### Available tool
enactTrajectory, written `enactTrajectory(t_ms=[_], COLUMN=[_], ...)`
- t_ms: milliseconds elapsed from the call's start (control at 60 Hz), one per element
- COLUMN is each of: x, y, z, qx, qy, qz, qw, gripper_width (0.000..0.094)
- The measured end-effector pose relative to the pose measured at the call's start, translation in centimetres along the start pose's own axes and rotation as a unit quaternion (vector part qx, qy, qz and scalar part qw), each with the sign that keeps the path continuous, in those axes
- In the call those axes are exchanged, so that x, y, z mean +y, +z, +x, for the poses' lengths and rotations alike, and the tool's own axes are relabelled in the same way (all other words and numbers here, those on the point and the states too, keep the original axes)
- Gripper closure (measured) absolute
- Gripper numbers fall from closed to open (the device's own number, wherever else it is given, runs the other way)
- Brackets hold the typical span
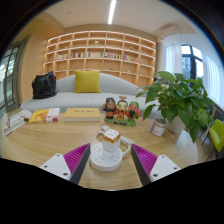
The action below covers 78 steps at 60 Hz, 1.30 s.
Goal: Unplug charger
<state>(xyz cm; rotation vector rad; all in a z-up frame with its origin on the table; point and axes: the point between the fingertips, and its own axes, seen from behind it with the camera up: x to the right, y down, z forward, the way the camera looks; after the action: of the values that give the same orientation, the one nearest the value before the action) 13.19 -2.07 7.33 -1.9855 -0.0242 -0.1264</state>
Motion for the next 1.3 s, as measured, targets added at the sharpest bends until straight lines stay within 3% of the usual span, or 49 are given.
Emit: enactTrajectory(t_ms=[183, 350, 567, 1000, 1033, 1050, 1133, 1233, 1300], x=[-0.2, 0.4, 0.0, -0.8, -1.0, -2.4, -13.9, -22.7, -26.0], y=[6.1, 8.6, 8.5, 7.9, 7.7, 7.3, 2.0, -0.9, -3.2], z=[0.1, 0.1, 0.3, 0.1, 0.1, 0.3, 2.6, 1.7, 3.5], qx=[0.015, 0.011, 0.022, -0.012, -0.013, -0.011, 0.051, -0.019, -0.017], qy=[0.005, 0.015, 0.017, 0.041, 0.039, 0.034, -0.043, 0.030, 0.036], qz=[-0.013, -0.020, -0.005, -0.002, 0.006, 0.030, 0.202, 0.216, 0.242], qw=[1.000, 1.000, 1.000, 0.999, 0.999, 0.999, 0.977, 0.976, 0.969], gripper_width=[0.0133, 0.0483, 0.0671, 0.0685, 0.0684, 0.0685, 0.0692, 0.0694, 0.0694])
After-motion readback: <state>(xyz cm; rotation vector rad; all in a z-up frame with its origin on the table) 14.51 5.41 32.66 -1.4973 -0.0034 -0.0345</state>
